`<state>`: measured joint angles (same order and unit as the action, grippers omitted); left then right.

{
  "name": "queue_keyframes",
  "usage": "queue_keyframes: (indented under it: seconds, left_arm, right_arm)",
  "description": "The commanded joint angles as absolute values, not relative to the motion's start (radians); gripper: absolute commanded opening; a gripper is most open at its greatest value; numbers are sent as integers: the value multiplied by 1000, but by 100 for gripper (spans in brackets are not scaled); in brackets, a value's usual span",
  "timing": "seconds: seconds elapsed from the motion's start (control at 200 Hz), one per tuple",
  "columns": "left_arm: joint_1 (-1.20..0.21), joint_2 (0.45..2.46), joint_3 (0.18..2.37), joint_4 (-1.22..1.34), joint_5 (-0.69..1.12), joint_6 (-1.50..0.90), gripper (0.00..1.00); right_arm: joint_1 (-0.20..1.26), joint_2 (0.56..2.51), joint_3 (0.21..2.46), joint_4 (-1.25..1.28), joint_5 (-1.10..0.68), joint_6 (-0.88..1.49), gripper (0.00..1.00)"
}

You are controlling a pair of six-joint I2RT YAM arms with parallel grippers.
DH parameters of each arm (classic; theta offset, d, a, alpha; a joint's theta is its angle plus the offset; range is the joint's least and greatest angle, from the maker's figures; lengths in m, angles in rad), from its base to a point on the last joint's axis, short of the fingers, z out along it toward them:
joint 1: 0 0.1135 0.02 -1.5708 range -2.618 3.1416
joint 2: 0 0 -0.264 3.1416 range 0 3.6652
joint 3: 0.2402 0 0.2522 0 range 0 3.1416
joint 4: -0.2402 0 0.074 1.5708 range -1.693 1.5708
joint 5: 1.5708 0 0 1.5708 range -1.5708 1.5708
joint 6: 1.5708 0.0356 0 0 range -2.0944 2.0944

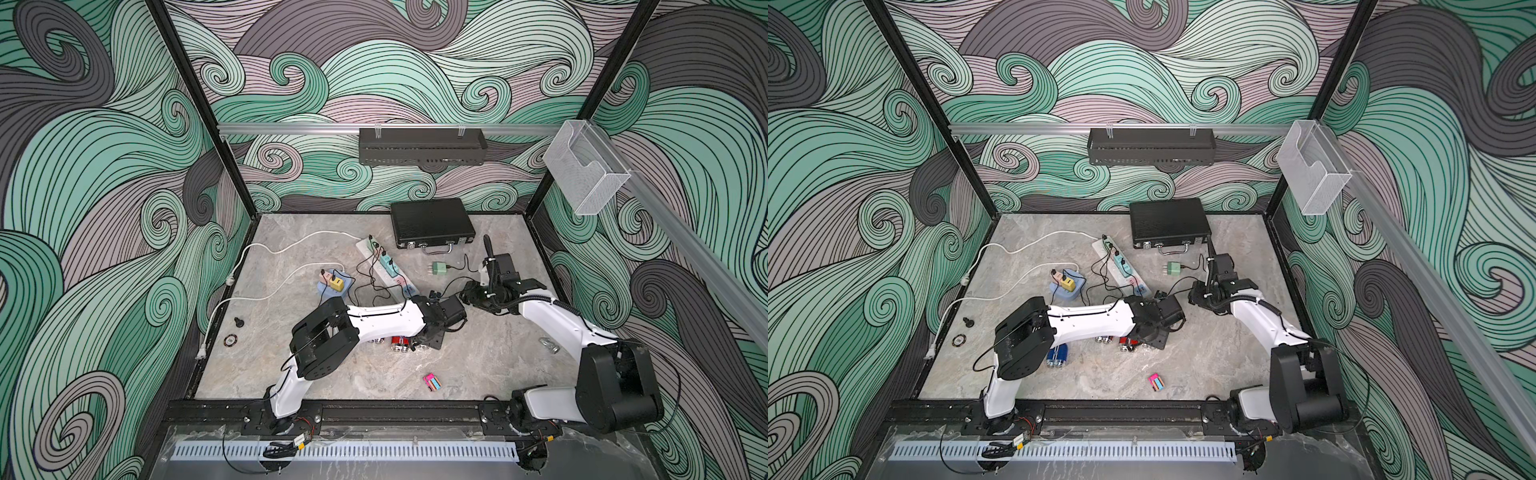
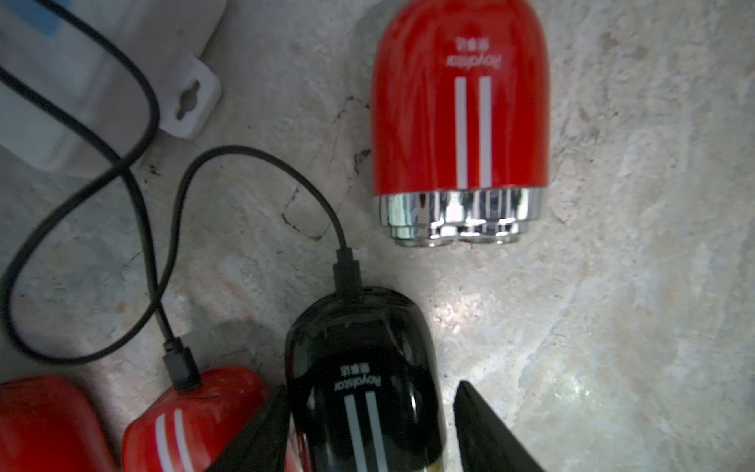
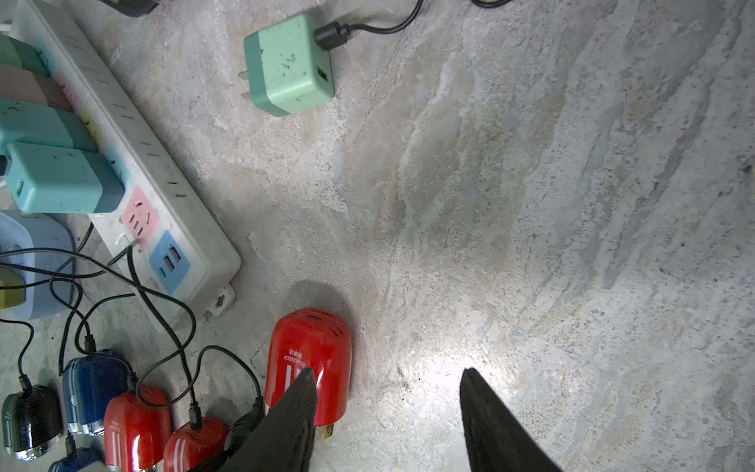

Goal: Unplug the electric shaver
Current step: Pick up the electric shaver from the center of the board.

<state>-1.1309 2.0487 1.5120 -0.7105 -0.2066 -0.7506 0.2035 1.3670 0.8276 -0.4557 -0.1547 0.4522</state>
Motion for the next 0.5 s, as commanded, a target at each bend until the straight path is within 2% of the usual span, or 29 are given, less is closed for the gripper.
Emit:
queue_keyframes:
  seconds: [0.0, 0.495]
  left_arm:
    - [-1129, 2079, 1546, -749, -224, -753, 62]
    - [-1129, 2129, 1576, -776, -200, -785, 62]
  right_arm:
    - [206, 1365, 812, -456, -132, 452, 57]
    - [208, 1379, 802, -431, -151, 462, 57]
